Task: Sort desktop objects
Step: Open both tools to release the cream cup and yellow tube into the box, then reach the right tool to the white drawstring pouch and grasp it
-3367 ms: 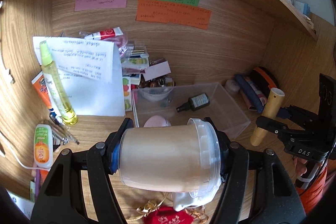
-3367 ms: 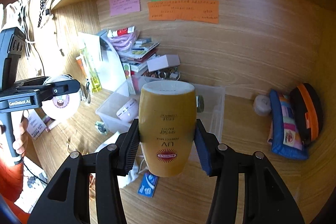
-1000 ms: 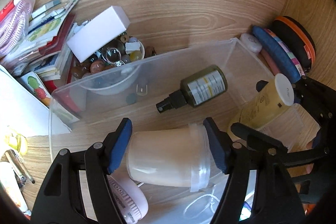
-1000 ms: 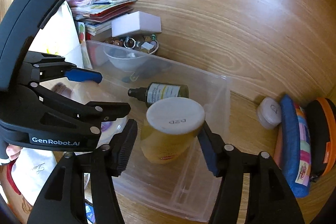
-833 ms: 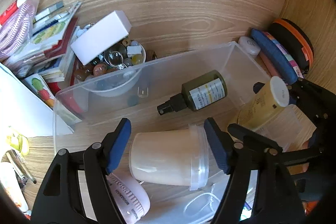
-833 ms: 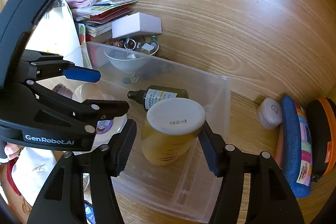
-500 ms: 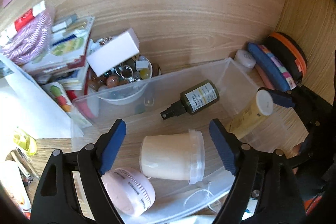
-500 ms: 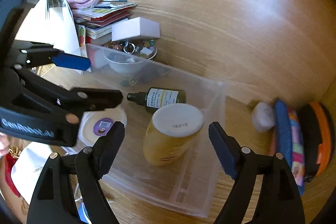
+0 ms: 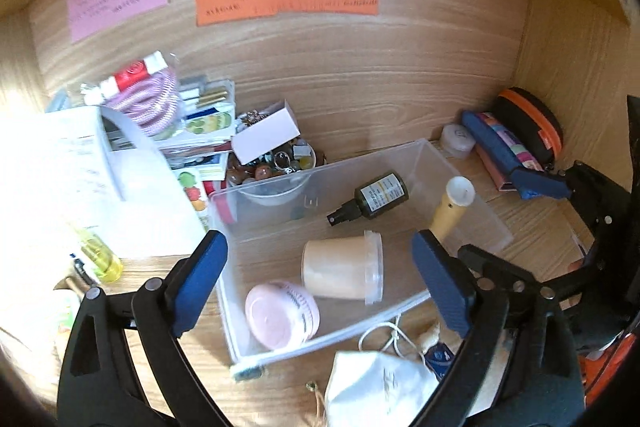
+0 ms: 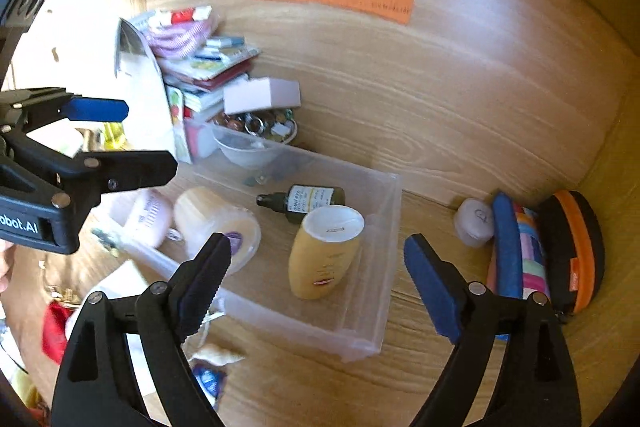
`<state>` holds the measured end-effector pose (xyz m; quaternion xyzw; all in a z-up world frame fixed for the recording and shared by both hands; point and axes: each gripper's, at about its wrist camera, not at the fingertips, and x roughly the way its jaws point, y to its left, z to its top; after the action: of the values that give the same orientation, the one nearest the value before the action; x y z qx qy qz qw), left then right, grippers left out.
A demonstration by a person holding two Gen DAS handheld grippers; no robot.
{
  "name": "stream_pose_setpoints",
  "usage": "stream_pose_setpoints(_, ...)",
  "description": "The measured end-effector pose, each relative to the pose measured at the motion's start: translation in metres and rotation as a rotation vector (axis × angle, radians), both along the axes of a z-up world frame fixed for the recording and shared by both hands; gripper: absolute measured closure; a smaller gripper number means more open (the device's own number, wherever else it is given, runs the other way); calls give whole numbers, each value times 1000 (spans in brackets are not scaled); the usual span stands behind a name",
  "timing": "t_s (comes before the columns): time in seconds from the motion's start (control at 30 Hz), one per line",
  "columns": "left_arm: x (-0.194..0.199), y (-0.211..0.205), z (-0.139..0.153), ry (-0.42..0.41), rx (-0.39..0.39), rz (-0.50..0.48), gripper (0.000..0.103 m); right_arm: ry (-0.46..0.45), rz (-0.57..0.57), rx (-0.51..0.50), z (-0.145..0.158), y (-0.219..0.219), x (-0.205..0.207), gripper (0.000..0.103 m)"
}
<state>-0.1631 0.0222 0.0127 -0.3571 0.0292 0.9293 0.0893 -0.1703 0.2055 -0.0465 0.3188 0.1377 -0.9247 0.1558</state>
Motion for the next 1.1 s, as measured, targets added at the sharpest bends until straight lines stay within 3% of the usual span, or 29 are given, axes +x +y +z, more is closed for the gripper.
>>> stream_pose_setpoints(0.4,59,-27,10,36,28,39,5,64,14,-25,20,-4,59,15)
stream_pose_setpoints(0.47,68,-33,6,39,29,53,4,62,13,-34,18,-4,66,11)
stream_pose_setpoints(0.57,80,-40,-4,30,22,69,4,63,9,-36,14,-5,78,7)
stream_pose_setpoints(1.1,134,-56,-72,-61,-50,103,4,-16,48,-46,-32,-31,119,7)
